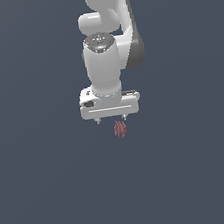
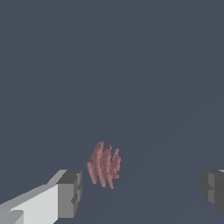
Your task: Pick up the object and move it to a goal position.
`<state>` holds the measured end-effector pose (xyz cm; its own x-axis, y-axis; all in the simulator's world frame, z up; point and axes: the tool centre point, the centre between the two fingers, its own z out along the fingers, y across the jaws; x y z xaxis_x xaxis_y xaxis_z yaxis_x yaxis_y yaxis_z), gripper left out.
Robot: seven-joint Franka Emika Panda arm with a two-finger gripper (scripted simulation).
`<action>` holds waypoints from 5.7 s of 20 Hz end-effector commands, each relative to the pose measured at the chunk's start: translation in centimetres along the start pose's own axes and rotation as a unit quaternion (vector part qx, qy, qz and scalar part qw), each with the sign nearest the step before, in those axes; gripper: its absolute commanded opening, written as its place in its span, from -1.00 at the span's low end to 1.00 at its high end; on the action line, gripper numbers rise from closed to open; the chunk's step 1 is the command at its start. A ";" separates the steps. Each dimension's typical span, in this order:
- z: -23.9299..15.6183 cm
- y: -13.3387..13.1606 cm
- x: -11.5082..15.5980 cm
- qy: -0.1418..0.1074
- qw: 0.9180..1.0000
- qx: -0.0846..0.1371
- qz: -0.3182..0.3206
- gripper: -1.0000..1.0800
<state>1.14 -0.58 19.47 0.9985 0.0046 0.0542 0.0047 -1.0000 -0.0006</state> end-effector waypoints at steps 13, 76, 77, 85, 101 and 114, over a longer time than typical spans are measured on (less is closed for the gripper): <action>0.6 -2.2 -0.6 -0.010 1.000 0.018 0.004 0.92; 15.2 -3.5 -5.6 -0.026 0.976 -0.006 0.215 -1.00; 15.2 -3.5 -5.6 -0.026 0.976 -0.006 0.215 -1.00; 14.9 -4.0 -5.1 -0.026 0.976 -0.006 0.215 -1.00; 11.8 -10.5 1.4 -0.026 0.976 -0.006 0.215 -1.00; 9.2 -16.1 7.3 -0.026 0.976 -0.006 0.215 -1.00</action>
<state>8.31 15.00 10.43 0.9096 -0.4154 0.0005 -0.4154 -0.9096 -0.0002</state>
